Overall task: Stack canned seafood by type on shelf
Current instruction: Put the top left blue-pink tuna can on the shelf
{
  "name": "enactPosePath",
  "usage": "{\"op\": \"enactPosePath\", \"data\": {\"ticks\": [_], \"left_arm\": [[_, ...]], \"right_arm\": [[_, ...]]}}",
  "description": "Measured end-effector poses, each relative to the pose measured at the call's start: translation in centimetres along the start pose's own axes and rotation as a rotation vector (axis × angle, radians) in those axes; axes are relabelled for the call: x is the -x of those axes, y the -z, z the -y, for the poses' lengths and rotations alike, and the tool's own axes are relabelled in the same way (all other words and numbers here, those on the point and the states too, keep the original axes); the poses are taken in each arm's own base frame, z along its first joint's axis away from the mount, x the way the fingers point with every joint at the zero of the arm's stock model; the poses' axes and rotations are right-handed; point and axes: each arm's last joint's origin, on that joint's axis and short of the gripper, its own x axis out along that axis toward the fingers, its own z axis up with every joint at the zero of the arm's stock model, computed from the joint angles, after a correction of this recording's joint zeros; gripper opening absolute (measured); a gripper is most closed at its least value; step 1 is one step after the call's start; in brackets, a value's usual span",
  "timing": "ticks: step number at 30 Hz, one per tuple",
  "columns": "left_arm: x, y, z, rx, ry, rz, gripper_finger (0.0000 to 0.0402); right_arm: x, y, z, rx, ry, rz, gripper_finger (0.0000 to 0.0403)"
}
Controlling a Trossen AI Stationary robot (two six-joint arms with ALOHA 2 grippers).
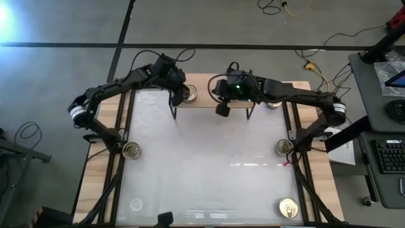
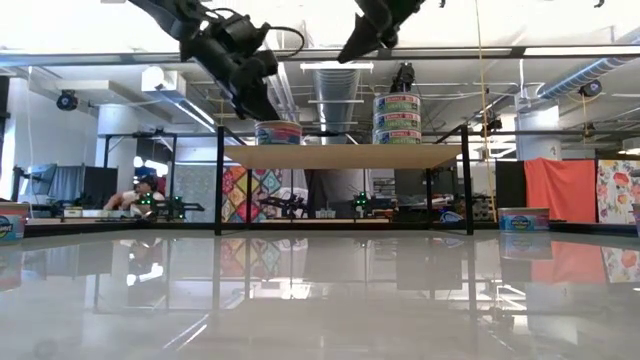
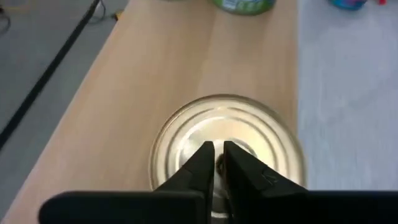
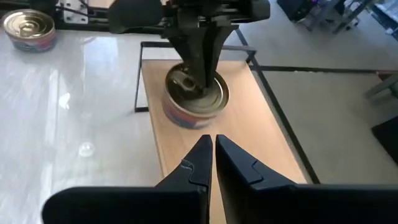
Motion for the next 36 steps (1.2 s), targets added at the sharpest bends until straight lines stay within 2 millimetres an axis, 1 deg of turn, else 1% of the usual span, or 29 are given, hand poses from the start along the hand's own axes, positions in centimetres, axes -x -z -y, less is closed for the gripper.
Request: {"op": "enactPosePath", "data": {"ticks": [3,6,9,12,16,22,25,29,36], "left_arm": [[-0.8,-0.4,-0.8,0.023,-0.002,-0.015,0.0008],[-1.7,-0.7,-1.7,0.064,0.004,-0.030,0.0002],[-2.6,-1.0,-2.4,0.095,0.002,-0.037,0.0001],[-3.1,-1.5,-3.2,0.121,-0.004,-0.038,0.0001],[-2.9,-1.9,-3.9,0.120,-0.042,-0.043,0.0001],[-1.7,-1.9,-5.7,0.153,-0.267,-0.107,0.0001],[-1.3,-2.0,-6.0,0.175,-0.246,-0.093,0.0001],[-1.0,-2.5,-5.4,0.162,-0.181,-0.055,0.0001],[-0.9,-2.2,-5.3,0.180,-0.179,-0.095,0.0001]], "right_arm": [[0.8,0.9,-0.1,-0.019,0.001,-0.002,0.0013],[1.5,1.4,0.0,-0.034,0.004,0.002,0.0013],[2.0,1.6,0.0,-0.052,0.005,0.009,0.0013],[2.5,1.7,0.1,-0.059,0.006,0.017,0.0013],[2.5,2.2,-0.1,-0.064,0.001,0.005,0.0013],[2.8,2.6,-0.5,-0.068,-0.012,-0.010,0.0013],[2.8,2.5,-0.7,-0.067,-0.018,-0.004,0.0013],[2.9,2.4,-0.8,-0.062,-0.021,0.000,0.0013],[2.8,2.4,-0.8,-0.059,-0.020,0.001,0.0013]]}}
